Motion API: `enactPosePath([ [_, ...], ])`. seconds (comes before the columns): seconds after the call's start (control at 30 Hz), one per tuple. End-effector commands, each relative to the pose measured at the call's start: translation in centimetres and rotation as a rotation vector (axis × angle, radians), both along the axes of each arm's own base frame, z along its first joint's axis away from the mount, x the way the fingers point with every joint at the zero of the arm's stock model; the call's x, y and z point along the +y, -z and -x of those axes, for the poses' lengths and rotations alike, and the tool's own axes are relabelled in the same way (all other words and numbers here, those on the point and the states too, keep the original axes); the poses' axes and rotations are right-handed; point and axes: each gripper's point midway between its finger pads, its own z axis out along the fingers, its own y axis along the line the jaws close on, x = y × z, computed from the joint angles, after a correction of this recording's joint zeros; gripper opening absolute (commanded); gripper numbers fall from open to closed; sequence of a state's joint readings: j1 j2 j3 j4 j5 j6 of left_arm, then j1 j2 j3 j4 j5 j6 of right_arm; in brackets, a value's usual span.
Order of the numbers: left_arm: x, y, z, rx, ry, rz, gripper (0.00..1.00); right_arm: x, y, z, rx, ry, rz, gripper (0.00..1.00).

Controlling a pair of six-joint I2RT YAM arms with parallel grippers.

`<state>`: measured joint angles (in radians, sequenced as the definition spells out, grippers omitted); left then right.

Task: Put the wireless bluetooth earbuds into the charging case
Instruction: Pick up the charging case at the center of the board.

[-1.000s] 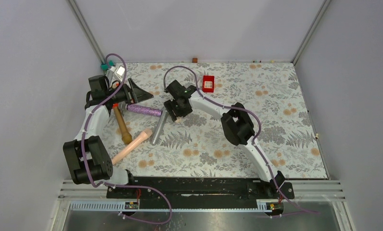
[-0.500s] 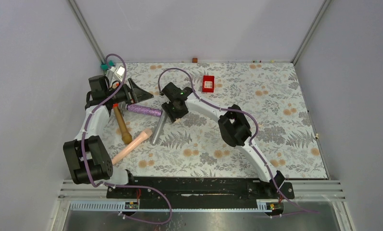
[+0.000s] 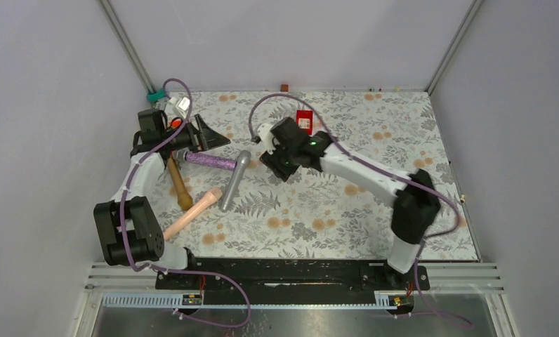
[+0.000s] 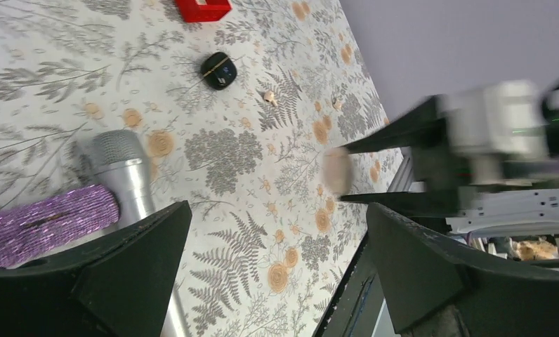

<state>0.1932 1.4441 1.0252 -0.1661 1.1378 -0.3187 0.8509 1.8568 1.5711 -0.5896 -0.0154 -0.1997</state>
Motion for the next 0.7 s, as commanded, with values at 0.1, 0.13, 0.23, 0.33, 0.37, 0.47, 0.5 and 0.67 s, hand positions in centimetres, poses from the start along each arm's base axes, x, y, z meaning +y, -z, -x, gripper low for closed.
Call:
enactPosePath([
  [0.1, -6.5, -4.2, 1.3, -0.258, 0.181, -0.149, 0.99, -4.1, -11.5, 3.0, -0.317, -0.181, -0.143, 0.46],
  [0.13, -7.4, -5.1, 1.4, -0.294, 0.202, -0.171, 0.99, -4.9, -12.4, 3.7, -0.348, -0.207, -0.151, 0.46],
  [0.23, -9.4, -9.4, 1.0, -0.429, 0.215, -0.262, 0.99, -7.0, -14.7, 4.8, -0.454, -0.231, -0.168, 0.49],
  [0.33, -10.2, -13.8, 0.6, -0.604, 0.157, -0.330, 0.99, -8.8, -17.1, 5.2, -0.536, -0.203, -0.183, 0.50],
  [0.37, -10.1, -15.2, 0.4, -0.641, 0.121, -0.317, 0.99, -9.2, -17.8, 5.4, -0.555, -0.197, -0.193, 0.51],
  [0.47, -9.5, -18.1, -0.2, -0.662, 0.014, -0.203, 0.99, -10.1, -19.4, 5.8, -0.590, -0.181, -0.229, 0.51],
  [0.5, -9.2, -18.2, -0.6, -0.639, -0.005, -0.167, 0.99, -10.3, -19.6, 5.9, -0.596, -0.177, -0.233, 0.51],
  [0.67, -8.8, -18.5, -0.8, -0.566, 0.138, 0.118, 0.99, -10.9, -19.6, 5.7, -0.614, -0.153, -0.250, 0.52],
])
